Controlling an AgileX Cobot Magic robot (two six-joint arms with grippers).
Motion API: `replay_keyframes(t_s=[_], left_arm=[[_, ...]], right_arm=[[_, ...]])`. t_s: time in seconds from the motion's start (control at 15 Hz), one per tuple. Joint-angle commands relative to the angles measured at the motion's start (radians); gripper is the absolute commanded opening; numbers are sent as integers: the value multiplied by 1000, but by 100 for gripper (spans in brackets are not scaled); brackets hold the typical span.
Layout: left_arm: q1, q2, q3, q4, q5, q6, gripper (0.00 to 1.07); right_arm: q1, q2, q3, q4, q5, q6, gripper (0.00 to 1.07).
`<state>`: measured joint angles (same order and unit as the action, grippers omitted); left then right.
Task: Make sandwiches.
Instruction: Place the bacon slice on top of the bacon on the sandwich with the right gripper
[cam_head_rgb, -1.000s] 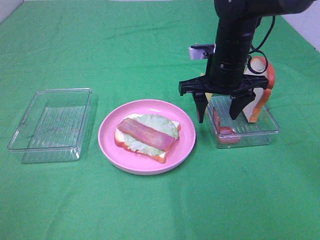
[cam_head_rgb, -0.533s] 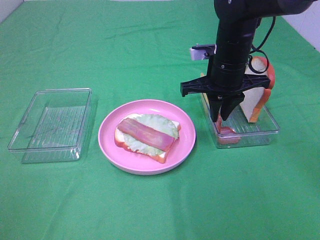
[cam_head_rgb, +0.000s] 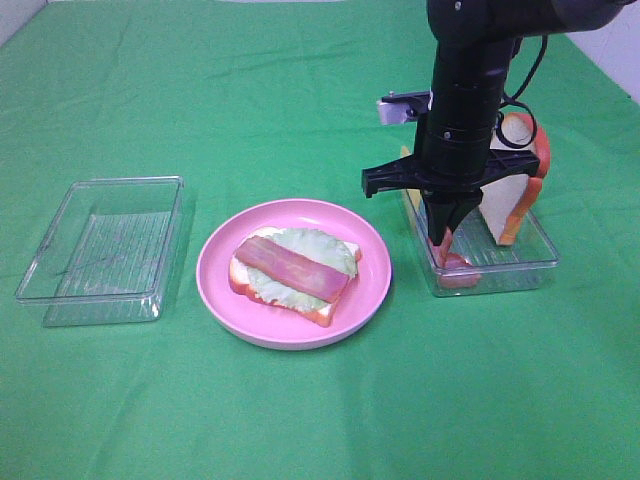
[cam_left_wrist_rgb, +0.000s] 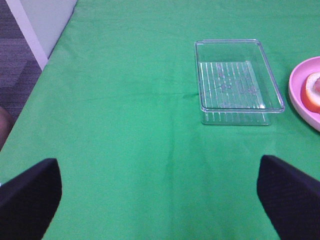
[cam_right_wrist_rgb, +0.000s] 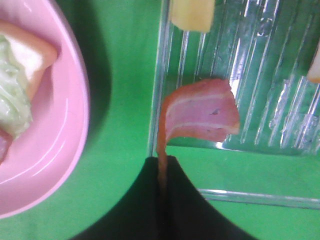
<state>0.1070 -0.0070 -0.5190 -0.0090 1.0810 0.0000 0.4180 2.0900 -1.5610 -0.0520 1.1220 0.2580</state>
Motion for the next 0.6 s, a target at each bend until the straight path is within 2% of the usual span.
replay_keyframes(t_s=[0.07,0.47,0.53,0.6], left_arm=[[2,-13,2,-7,-4,-7,101],[2,-13,2,-7,-4,-7,101],[2,-13,2,-7,-4,-7,101],[2,-13,2,-7,-4,-7,101]], right_arm=[[1,-60,-4,1,28,-36,0],[2,-239,-4,13,101,-104,0],[2,-270,-4,31,102,-113,0],[2,-327,-4,131,93,-149,0]])
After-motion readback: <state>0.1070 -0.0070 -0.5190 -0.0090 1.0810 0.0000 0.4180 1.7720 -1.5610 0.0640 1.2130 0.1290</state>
